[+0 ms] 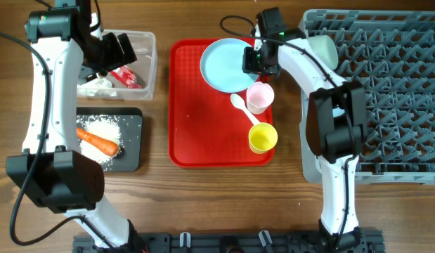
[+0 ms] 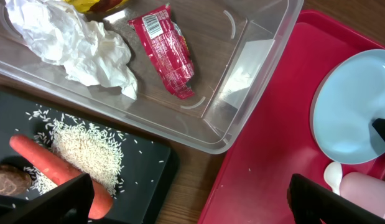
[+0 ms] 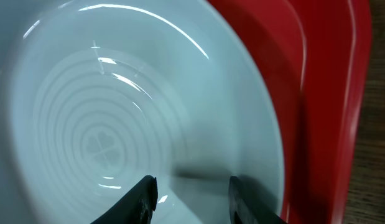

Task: Sort waste into correct bins and load items into the dishwasher rack
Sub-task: 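Grasp the edge of the light-blue plate with the right gripper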

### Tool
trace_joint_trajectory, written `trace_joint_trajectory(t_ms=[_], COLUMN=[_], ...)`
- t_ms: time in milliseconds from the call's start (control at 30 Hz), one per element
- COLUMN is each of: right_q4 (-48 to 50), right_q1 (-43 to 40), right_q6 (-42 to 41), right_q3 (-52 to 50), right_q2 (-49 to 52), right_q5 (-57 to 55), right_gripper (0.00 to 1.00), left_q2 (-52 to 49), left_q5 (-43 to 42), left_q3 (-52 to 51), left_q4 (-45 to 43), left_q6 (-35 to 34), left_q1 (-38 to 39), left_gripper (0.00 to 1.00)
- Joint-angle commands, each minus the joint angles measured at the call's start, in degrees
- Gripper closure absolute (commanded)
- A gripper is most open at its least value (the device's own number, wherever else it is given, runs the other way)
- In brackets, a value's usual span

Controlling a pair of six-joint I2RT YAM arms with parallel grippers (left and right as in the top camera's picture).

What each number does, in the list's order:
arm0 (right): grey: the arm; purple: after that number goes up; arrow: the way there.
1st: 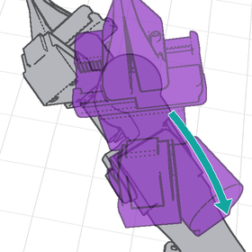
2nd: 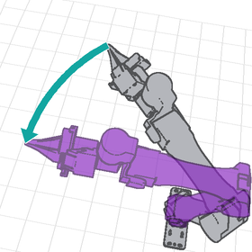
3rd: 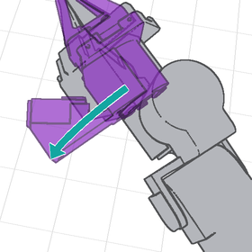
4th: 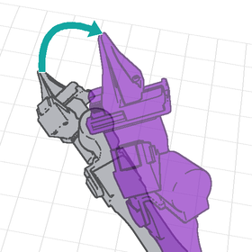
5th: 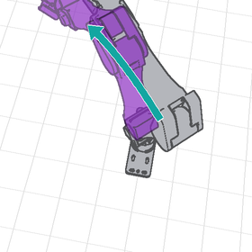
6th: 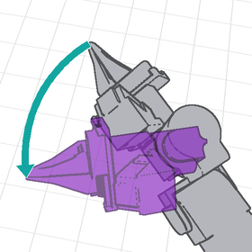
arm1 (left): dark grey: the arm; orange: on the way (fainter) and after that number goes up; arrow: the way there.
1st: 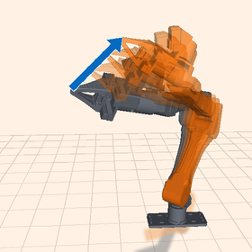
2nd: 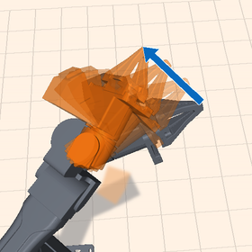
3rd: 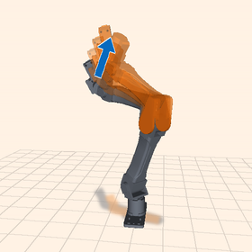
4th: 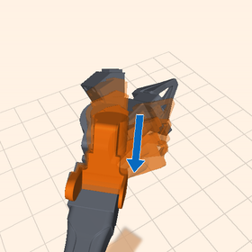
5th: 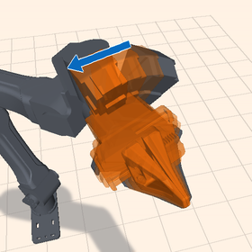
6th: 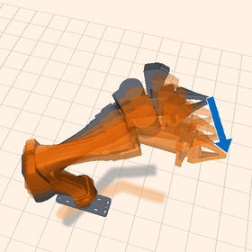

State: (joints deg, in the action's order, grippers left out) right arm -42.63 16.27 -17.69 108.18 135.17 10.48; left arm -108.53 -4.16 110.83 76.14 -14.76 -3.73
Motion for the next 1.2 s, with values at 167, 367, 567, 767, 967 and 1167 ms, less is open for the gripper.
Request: trace_joint_trajectory(t_ms=[167, 367, 567, 767, 967, 1167], right_q4=[0.66, 1.38, -0.48, -2.51, -3.48, -3.41], right_q1=[0.7, 0.7, 0.7, 0.7, 0.7, 0.9], right_q6=[0.85, 3.98, 0.79, 0.59, 0.09, -0.33], right_q3=[1.64, 2.75, 4.33, 2.93, 1.92, 1.92], right_q2=[1.22, 0.33, -3.32, -3.28, -3.15, -2.29], right_q5=[-4.46, -1.75, -8.48, -12.37, -12.24, -9.57], right_gripper=[0.61, 0.6, 0.55, 0.55, 0.55, 0.6], left_q2=[0.09, 0.09, 0.09, 0.09, 0.09, 0.09], left_q5=[-0.07, -0.04, -0.07, -0.04, -0.04, -0.04], left_q3=[-0.26, -0.26, -0.26, -0.26, -0.26, -0.26], left_q4=[-0.02, -0.02, -0.02, -0.02, -0.02, -0.02], left_q6=[-0.7, -0.7, -0.7, -0.7, -0.7, -0.7], left_q1=[-0.35, -0.35, -0.35, -0.35, -0.35, -0.35], left_gripper=[0.0, 0.0, 0.0, 0.0, 0.0, 0.0])
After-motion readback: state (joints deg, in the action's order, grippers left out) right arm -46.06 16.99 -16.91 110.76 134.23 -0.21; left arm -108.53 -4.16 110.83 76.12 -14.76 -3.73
